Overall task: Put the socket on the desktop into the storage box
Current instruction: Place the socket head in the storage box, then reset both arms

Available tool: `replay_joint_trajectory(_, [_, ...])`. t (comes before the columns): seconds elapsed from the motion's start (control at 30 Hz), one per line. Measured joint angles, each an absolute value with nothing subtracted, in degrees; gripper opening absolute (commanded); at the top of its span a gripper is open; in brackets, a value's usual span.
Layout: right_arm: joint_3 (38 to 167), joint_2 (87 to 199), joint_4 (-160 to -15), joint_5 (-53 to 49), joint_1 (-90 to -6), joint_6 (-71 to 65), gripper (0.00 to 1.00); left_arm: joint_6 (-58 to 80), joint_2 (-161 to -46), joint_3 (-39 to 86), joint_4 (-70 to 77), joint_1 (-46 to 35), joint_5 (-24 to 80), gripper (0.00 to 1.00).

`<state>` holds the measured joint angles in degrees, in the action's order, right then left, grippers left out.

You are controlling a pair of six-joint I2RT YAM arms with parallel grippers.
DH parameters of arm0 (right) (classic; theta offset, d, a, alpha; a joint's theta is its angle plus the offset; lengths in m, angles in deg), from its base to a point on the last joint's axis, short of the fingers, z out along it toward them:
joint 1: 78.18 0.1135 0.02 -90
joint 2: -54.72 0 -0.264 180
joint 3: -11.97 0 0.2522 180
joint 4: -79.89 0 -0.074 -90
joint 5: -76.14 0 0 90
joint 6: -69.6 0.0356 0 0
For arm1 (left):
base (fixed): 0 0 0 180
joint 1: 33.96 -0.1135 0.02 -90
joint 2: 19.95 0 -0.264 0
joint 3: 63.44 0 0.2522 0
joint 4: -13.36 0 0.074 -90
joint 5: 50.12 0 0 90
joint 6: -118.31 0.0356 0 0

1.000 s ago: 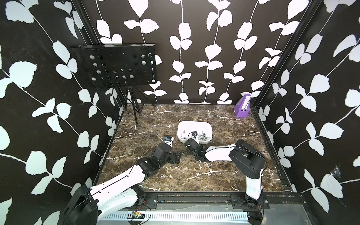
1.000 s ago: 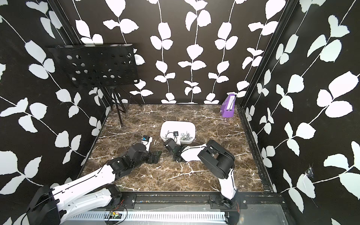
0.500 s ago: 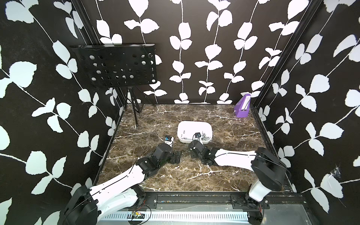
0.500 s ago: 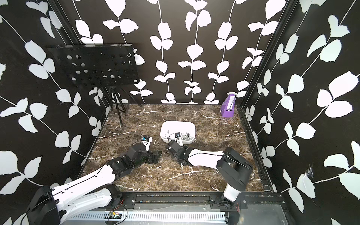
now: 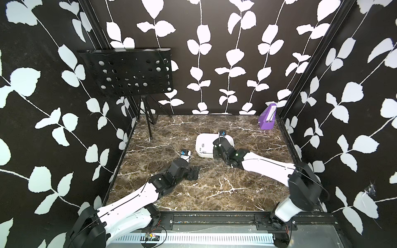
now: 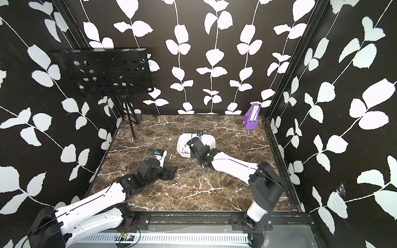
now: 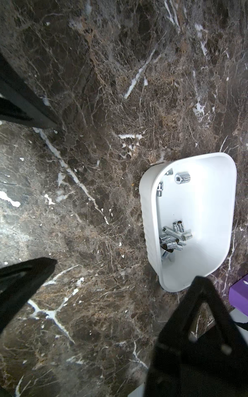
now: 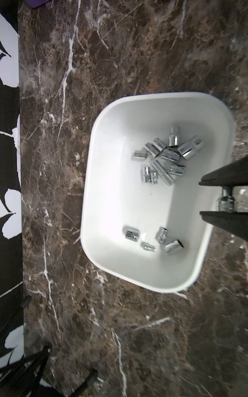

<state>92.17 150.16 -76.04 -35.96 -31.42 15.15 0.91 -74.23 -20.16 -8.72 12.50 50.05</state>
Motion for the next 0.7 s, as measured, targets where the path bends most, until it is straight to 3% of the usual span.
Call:
replay_joint_trajectory(0.23, [100.32,161.83,-73.35,-32.90,-35.70,14.64,0.25,0.93,-73.07,-21.23,-8.48,12.50,50.31,0.95])
replay_joint_trajectory(0.33, [101.89,163.64,-72.17,-31.68,-36.47,14.25,0.35,0.91,-70.25,-22.83,-7.23,12.50,51.17,0.96])
replay_joint_trajectory(0.47, [101.94,163.40,-71.89,-30.96,-36.82,13.62,0.49,1.08,-66.99,-24.38,-6.55,12.50,52.26,0.99])
replay_joint_trajectory(0.7, [98.20,156.04,-72.44,-30.39,-36.99,12.22,0.57,1.28,-60.72,-25.45,-6.34,12.50,55.56,0.99])
